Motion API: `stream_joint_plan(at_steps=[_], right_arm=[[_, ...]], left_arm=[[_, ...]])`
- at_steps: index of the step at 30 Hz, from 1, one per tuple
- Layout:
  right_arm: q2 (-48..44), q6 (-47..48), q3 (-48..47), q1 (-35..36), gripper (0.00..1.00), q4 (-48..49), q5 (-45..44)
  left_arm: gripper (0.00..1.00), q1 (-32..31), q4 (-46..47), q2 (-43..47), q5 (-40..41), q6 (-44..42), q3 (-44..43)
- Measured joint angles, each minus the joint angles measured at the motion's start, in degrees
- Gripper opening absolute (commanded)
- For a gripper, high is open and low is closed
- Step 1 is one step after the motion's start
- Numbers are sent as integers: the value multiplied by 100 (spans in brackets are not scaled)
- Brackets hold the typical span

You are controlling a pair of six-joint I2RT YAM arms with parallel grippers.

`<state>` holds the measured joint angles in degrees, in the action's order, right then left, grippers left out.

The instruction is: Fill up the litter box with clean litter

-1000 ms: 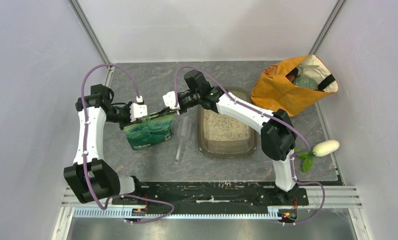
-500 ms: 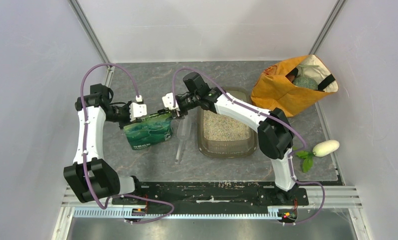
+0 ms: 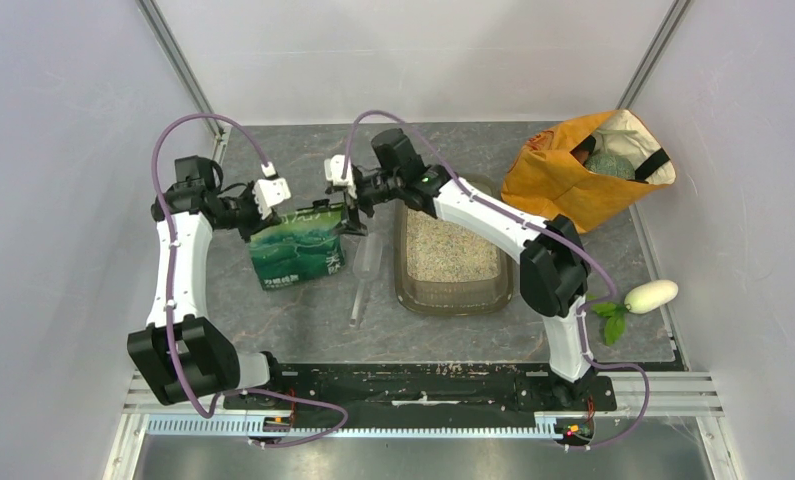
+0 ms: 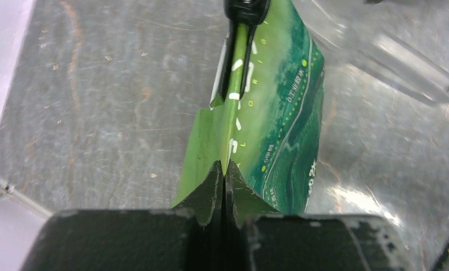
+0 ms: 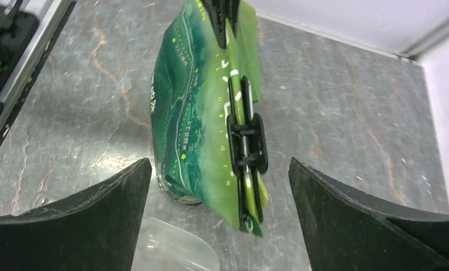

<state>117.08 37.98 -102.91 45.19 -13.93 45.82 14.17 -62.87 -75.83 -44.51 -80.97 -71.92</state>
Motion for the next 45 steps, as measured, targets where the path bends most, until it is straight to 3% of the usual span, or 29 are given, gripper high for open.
stream_joint_plan(at_steps=[6,11,18,19,23,26,29,45], right_arm=[[-358,-791,-151,-527,97,157,-184],[-798,-1110,-107,-953,97,234,-315],[-1414,-1255,407,-1110,97,245,-459],[-1478,-1272,490,-1123,97,225,-481],[-1663,-1353,782,-1220,97,127,-592],[-1768,-1425,938,-1325,97,-17,-708],[-1915,-1462,1088,-1408,97,-155,-782],[-2243,-1725,1145,-1534,97,-487,-1040]], left_arm=[[2,-13,2028,-31,103,2358,155],[2,-186,3556,-315,197,3823,208],[2,-505,4319,-1008,247,4428,177],[4,-538,4277,-1115,243,4424,127],[45,-643,4048,-1482,240,4341,-173],[66,-664,4033,-1491,260,4343,-181],[78,-654,4054,-1488,348,4406,-177],[86,-649,4050,-1108,651,4940,-551]])
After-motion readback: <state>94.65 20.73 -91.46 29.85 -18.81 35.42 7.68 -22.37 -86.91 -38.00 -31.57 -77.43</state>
